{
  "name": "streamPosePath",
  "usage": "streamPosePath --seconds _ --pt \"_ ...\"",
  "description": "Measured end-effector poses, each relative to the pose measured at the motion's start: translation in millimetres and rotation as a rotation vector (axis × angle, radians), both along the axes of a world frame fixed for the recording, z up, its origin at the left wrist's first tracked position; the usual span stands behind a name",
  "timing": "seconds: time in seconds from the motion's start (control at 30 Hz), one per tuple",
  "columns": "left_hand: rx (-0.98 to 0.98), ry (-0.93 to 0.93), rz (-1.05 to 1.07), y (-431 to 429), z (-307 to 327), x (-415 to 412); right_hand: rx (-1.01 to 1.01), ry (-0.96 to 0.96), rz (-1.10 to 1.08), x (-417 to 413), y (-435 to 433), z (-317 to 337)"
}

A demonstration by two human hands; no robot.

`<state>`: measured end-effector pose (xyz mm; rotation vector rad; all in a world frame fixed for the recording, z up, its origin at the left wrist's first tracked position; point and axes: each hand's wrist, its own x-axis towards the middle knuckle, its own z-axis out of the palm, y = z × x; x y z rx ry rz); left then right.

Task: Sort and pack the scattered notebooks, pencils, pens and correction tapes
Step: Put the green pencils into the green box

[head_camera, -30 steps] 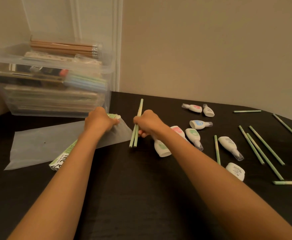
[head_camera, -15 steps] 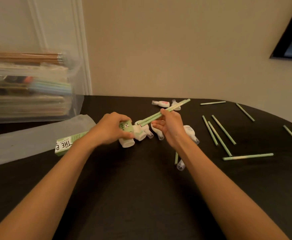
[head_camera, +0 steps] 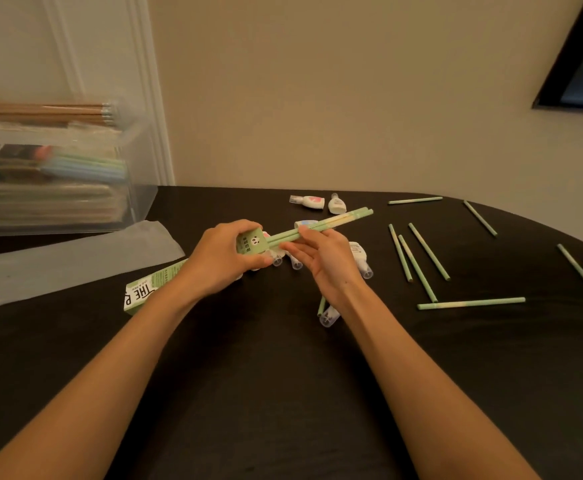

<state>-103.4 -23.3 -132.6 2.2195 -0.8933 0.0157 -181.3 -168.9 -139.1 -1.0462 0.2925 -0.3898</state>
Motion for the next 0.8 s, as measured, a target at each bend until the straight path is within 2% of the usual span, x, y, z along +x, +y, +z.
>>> streamPosePath --seconds 0.07,0.23,0.33,0.47,0.53,0.6,0.7,0.8 --pt "-0.022 -0.035 0.023 0 -1 -1 -0.037 -0.002 0.028 0 0 -1" --pt "-0.007 -0.077 -0.004 2 -3 -4 -0.284 0.026 0.254 -2 1 -5" --pt "0.001 -0.088 0.006 6 -3 -5 -0.251 0.013 0.222 -2 1 -3" --pt "0.011 -0.088 0.065 11 -3 -6 -0.014 -0.041 -0.002 -3 -4 1" --pt "0.009 -0.093 0.087 13 -2 -8 0.047 -0.064 -0.036 -5 -6 1" --pt "0.008 -0.105 0.082 13 -3 -10 0.011 -0.025 0.047 -8 -3 1" --pt "0.015 -0.13 0.046 12 -5 -14 -0.123 0.03 0.293 -10 9 -3" --pt "0.021 -0.154 0.08 12 -5 -14 -0.149 0.042 0.242 -7 17 -1"
